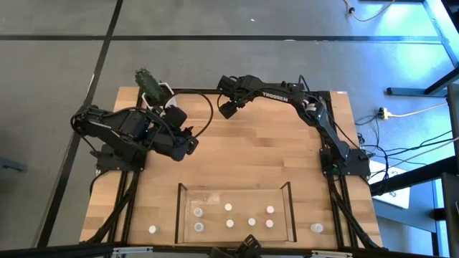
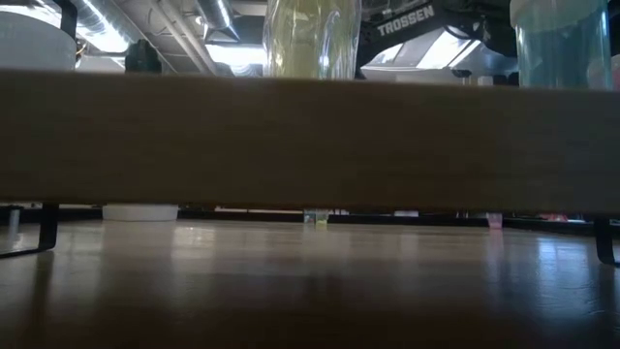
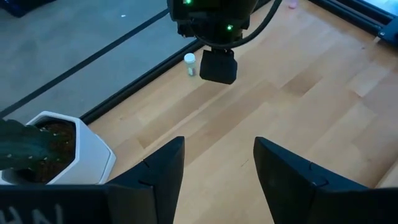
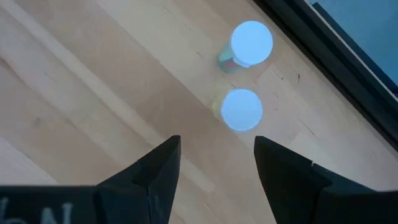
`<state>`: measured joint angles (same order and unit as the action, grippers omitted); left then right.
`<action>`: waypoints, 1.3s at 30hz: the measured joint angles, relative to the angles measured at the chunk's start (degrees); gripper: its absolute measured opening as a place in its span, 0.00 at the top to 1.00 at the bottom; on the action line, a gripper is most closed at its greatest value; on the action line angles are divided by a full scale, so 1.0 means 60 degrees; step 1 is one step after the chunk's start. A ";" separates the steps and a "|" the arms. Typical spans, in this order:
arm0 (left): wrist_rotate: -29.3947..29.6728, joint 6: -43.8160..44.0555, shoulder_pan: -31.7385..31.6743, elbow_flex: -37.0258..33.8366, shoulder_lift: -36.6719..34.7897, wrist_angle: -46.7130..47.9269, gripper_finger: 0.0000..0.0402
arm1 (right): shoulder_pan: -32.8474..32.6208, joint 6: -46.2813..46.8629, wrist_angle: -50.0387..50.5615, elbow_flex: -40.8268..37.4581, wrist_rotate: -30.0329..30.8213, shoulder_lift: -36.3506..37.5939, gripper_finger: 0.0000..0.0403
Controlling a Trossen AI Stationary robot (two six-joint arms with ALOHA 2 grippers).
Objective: Pick and place medicine bottles onto shelf by color
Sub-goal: Put the yellow pill bottle on the shelf aligned with the other yellow pill bottle
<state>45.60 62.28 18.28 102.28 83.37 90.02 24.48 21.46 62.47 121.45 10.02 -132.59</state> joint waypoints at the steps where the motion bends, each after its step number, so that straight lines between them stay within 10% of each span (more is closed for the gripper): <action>1: -0.0006 -0.0001 0.0000 0.0000 0.0000 0.0000 0.54 | 0.0010 0.0029 -0.0008 0.0000 -0.0010 0.0000 0.49; 39: -0.0015 -0.0242 0.0004 0.0000 0.0000 0.0000 0.54 | 0.0090 0.0367 -0.0172 0.0003 0.0150 -0.0403 0.49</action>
<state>45.52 60.82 18.31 102.28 83.37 90.02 25.02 23.66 61.44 121.46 10.92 -135.01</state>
